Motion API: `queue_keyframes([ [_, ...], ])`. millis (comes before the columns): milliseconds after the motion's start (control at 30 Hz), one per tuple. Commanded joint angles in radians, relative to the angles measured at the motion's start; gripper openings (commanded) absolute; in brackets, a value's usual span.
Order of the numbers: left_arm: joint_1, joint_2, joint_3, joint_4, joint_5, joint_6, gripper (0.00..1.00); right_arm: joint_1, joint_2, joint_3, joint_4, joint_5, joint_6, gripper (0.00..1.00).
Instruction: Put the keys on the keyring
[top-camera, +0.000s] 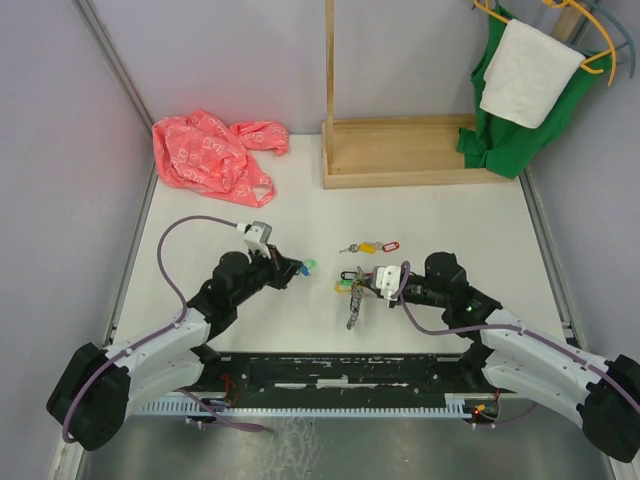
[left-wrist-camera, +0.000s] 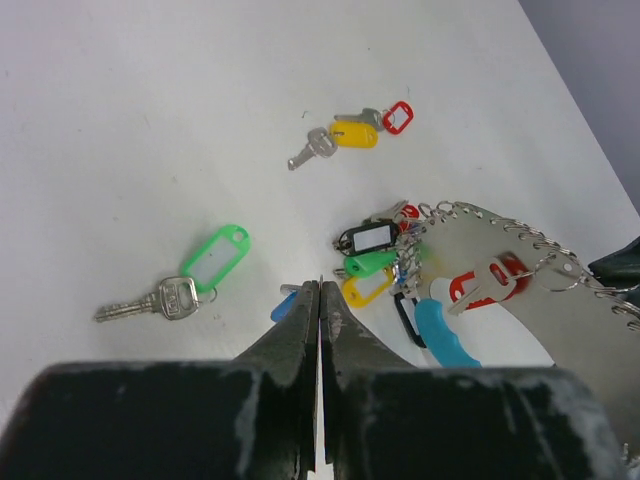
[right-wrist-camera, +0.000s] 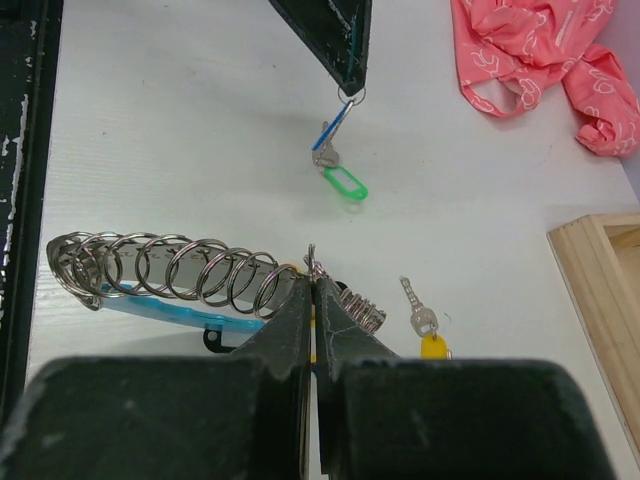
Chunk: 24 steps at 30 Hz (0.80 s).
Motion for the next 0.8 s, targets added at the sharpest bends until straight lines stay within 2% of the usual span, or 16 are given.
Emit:
queue_keyframes([
  [0, 0.0, -0.006, -0.095, 0.392, -0.024, 0.11, 0.03, 0.007, 0.005, 0.07, 0.056, -0.032, 0.041, 0.01],
  [133, 0.0, 0.059, -0.152, 0.605, 0.036, 0.19, 0.03, 0.007, 0.022, 0.079, 0.068, -0.033, 0.056, 0.01],
  [233, 0.0, 0.131, -0.191, 0.792, 0.142, 0.325, 0.03, 0.006, 0.031, 0.098, 0.048, -0.034, 0.042, 0.01],
  [367, 0.0, 0.204, -0.186, 0.911, 0.284, 0.491, 0.03, 0.006, 0.042, 0.146, -0.063, -0.083, -0.101, 0.01],
  [467, -0.004, 0.236, -0.174, 0.945, 0.393, 0.602, 0.03, 0.006, 0.054, 0.19, -0.175, -0.108, -0.259, 0.01],
  [633, -0.058, 0.284, -0.15, 0.921, 0.489, 0.787, 0.03, 0.007, 0.081, 0.222, -0.272, -0.164, -0.381, 0.01],
  [767, -0.092, 0.281, -0.144, 0.894, 0.501, 0.855, 0.03, 0.007, 0.09, 0.249, -0.355, -0.196, -0.476, 0.01],
])
